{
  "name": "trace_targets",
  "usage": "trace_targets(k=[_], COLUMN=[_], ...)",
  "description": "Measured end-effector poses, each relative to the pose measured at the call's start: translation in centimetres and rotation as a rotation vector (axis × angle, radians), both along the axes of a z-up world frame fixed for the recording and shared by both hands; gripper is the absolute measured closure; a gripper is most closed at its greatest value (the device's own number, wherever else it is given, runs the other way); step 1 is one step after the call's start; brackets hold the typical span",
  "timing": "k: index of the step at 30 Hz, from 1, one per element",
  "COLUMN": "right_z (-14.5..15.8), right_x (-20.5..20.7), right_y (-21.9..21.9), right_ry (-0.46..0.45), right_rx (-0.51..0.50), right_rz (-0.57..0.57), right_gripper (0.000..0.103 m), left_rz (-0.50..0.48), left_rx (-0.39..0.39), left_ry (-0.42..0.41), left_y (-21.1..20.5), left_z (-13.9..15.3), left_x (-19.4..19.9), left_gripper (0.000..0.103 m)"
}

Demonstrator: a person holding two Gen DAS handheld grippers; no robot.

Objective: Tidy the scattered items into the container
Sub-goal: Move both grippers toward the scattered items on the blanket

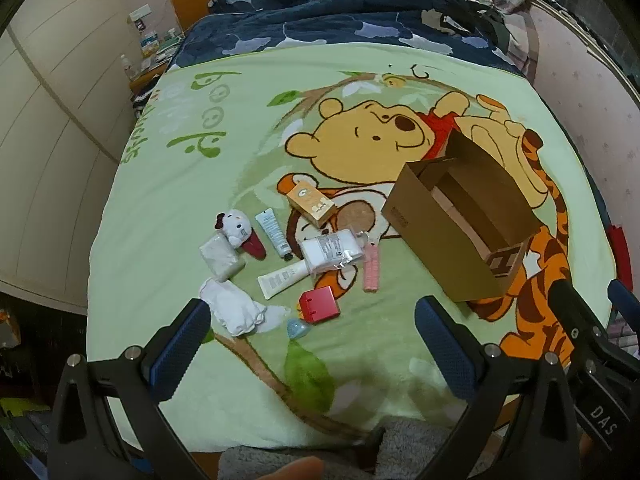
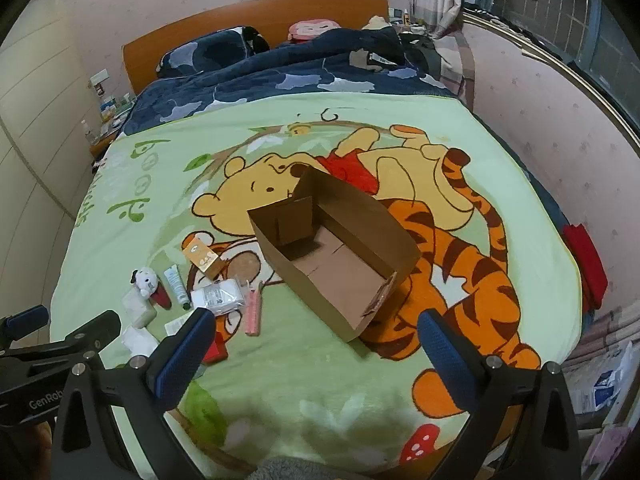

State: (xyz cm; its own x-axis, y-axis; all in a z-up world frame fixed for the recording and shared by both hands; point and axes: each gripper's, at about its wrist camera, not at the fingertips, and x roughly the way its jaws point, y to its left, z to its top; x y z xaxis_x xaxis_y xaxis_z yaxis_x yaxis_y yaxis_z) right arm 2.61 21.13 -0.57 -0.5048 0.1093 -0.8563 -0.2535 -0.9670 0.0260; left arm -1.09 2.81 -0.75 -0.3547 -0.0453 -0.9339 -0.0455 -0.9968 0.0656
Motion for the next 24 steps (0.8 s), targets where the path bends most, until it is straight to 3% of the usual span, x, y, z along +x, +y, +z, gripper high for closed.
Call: trace_targets(k=[24], right_z=[-0.4], right_x=[-0.2], right_y=[0.9], right_ry=[-0.007], right_rx=[-0.012], right_rz=[-0.033], right_gripper=[0.000], left_rz=[-0.031], left_rx=[-0.006], left_ry=[-0.010], left_y=[1.1], left_z=[-0.6], left_x=[-0.7], left_gripper=[0.000])
